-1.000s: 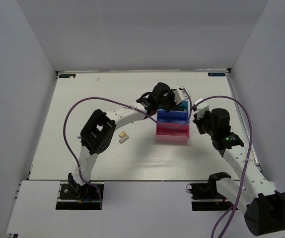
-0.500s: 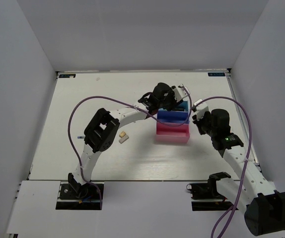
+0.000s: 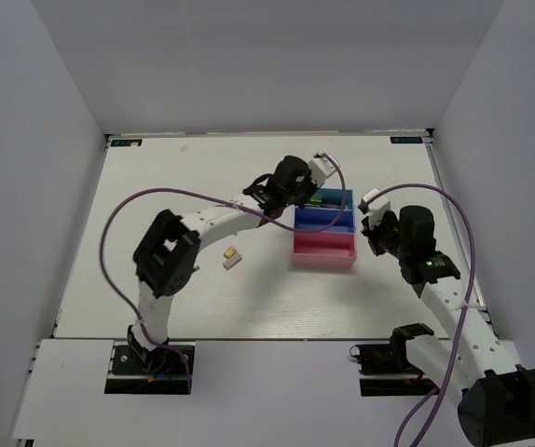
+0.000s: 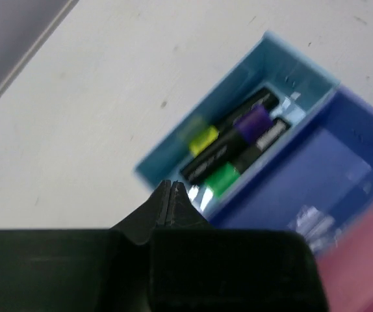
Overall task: Sort the stationery into containers
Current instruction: Pick up the pen from the center of the board.
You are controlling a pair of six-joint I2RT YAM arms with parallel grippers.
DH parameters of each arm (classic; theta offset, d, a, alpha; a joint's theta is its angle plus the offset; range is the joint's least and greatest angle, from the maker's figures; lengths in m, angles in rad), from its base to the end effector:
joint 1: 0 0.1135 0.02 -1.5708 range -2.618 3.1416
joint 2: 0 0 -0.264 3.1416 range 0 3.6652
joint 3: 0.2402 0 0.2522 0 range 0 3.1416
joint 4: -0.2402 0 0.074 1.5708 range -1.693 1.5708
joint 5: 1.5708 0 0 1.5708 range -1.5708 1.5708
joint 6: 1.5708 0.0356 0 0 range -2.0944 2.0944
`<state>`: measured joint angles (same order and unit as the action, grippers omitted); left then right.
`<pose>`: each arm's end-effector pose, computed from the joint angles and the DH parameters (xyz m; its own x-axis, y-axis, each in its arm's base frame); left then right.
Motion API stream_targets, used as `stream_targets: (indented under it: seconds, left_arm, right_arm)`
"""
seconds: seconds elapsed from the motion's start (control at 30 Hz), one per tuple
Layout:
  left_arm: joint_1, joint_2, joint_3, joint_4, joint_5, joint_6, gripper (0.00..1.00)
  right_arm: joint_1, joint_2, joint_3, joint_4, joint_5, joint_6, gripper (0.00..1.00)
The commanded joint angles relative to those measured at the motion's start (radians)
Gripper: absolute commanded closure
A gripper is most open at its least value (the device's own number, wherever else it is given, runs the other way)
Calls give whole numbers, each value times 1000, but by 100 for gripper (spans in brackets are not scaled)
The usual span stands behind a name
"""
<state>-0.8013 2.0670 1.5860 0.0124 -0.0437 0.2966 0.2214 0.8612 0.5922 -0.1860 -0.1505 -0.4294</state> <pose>0.3409 -0.3497 0.2360 -0.0987 0.5216 -0.8475 0.7522 0.5967 0.2796 0.1922 0.0487 0.2585 -0.2447 -0.4770 -0.8441 -0.4953 0.8099 -0.3141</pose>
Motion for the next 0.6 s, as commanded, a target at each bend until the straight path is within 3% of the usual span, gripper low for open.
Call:
stream_targets:
  seconds: [0.0,0.03,0.07,0.1,0.17,0.2,0.27,0.3,0.33,0.37,0.43,0.47,0.57]
  left_arm:
    - [8,-319,-64,-199,-206,-198,100]
    - [16,-350,-92,-421,-263,-376,100]
    - [52,-469,-118,-480,-290,-428,98]
    - [69,-516,-197,-524,-292,-468,82]
    - [161,-696,-360,-629,-311,-641,36]
    - [192,-770,-492,-655,-308,-655,33]
    - [296,-832,-567,-706,-300,-654,28]
    - [415,-879,-640,-713,-283,-648,30]
    - [451,-884,-656,-726,-241,-583,36]
    - [480,-886,-672,-714,-202,-553,49]
    - [566,-869,-710,-680,-109,-454,65]
    - [582,-860,-718,-666,10,-389,68]
    - [608,-783,-696,-615,100,-262,74]
  right_arm:
    - [4,-1,52,-96,-266,-57,100]
    - [6,12,66,-159,-387,-96,95]
    - [16,63,105,-202,-496,-110,85]
    - [25,87,122,-220,-542,-120,67]
    - [70,192,214,-340,-639,-146,57]
    - [81,220,236,-363,-646,-150,54]
    - [136,289,293,-403,-627,-141,54]
    - [148,295,300,-394,-614,-119,54]
    - [186,302,299,-364,-588,-112,54]
    - [197,306,299,-350,-581,-109,54]
    - [223,299,304,-330,-566,-92,54]
    - [229,300,308,-329,-567,-92,54]
    - [234,312,331,-346,-575,-100,54]
